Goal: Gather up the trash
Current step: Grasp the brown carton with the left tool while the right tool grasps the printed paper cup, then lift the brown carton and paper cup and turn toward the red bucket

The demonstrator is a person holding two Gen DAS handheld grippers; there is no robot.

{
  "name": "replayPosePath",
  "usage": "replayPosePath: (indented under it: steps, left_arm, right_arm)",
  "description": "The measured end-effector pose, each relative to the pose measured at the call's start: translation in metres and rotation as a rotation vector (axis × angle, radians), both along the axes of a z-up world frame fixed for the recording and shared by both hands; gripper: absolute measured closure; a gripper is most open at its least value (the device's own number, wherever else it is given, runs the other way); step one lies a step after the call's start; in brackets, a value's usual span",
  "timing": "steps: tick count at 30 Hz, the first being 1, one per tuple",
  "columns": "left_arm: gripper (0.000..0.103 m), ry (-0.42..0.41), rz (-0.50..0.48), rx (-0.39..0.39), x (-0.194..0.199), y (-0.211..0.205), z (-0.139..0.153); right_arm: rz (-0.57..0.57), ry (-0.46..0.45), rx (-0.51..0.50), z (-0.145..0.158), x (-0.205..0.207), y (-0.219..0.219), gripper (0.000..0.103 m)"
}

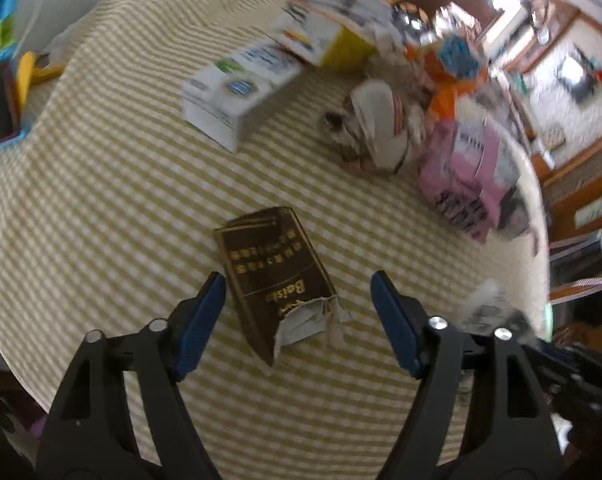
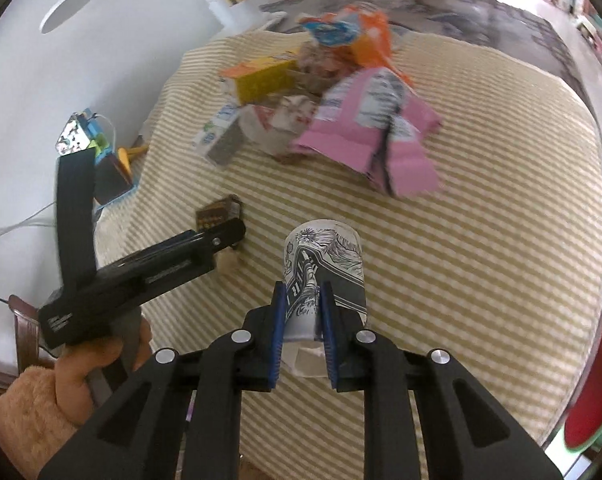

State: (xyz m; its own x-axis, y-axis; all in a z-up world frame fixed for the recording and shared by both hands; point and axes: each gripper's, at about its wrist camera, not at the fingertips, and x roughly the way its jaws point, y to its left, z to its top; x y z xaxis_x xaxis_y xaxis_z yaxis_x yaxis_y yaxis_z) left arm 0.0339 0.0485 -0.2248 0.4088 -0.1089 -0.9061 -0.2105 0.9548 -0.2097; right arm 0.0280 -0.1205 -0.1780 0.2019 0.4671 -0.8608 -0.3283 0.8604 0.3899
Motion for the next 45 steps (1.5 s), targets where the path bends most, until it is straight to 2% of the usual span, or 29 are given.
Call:
replayPosePath:
  steps: [3, 9, 11, 15, 18, 22, 26, 31, 35, 36, 37, 38, 39, 40, 45]
  left_arm:
    - [0.050, 0.002, -0.025, 0.032, 0.001, -0.005, -0.005]
    - [0.065, -0.040, 0.003, 0.012, -0.008, 0.003, 0.008]
    - [0.066, -0.060, 0.013, 0.000, -0.014, 0.007, 0.017]
    - [0.066, -0.122, 0.023, -0.001, -0.029, 0.011, 0.040]
    - [0.066, -0.172, 0.025, 0.018, -0.038, 0.011, 0.058]
    - [0.066, -0.217, 0.024, 0.020, -0.044, 0.010, 0.075]
    - [0.065, -0.244, 0.018, 0.013, -0.042, 0.000, 0.083]
    - [0.065, -0.266, -0.005, 0.017, -0.040, -0.015, 0.091]
    - [0.065, -0.288, -0.023, 0.024, -0.041, -0.024, 0.101]
    - [0.065, -0.295, -0.028, 0.028, -0.042, -0.026, 0.104]
    - [0.065, -0.301, -0.031, 0.031, -0.042, -0.028, 0.106]
    - [0.065, -0.310, -0.035, 0.034, -0.042, -0.030, 0.109]
    - [0.065, -0.317, -0.040, 0.038, -0.043, -0.032, 0.112]
    - [0.065, -0.323, -0.043, 0.039, -0.043, -0.033, 0.114]
    - [0.065, -0.346, -0.058, 0.030, -0.042, -0.040, 0.122]
  right_arm:
    - [-0.023, 0.018, -0.008, -0.005, -0.005, -0.009, 0.086]
    - [-0.040, 0.048, -0.015, -0.014, -0.007, -0.014, 0.083]
    - [-0.036, 0.056, -0.013, -0.016, -0.008, -0.013, 0.079]
    - [-0.058, 0.032, 0.005, -0.009, -0.007, -0.012, 0.042]
    - [-0.082, 0.026, 0.029, -0.005, -0.004, -0.016, 0.040]
    - [-0.074, 0.030, 0.008, -0.006, -0.003, -0.015, 0.038]
    - [-0.055, 0.029, -0.022, -0.008, -0.005, -0.012, 0.038]
    - [-0.065, 0.073, -0.059, -0.026, -0.005, -0.012, 0.034]
    - [-0.058, 0.088, -0.079, -0.038, -0.007, -0.007, 0.035]
    - [-0.055, 0.087, -0.081, -0.039, -0.008, -0.006, 0.041]
    - [-0.049, 0.085, -0.073, -0.039, -0.009, -0.005, 0.053]
    - [-0.042, 0.085, -0.063, -0.039, -0.009, -0.004, 0.054]
    - [-0.039, 0.074, -0.066, -0.037, -0.010, -0.003, 0.060]
    - [-0.035, 0.065, -0.064, -0.035, -0.010, -0.002, 0.083]
    - [-0.036, 0.017, -0.024, -0.017, -0.010, -0.009, 0.083]
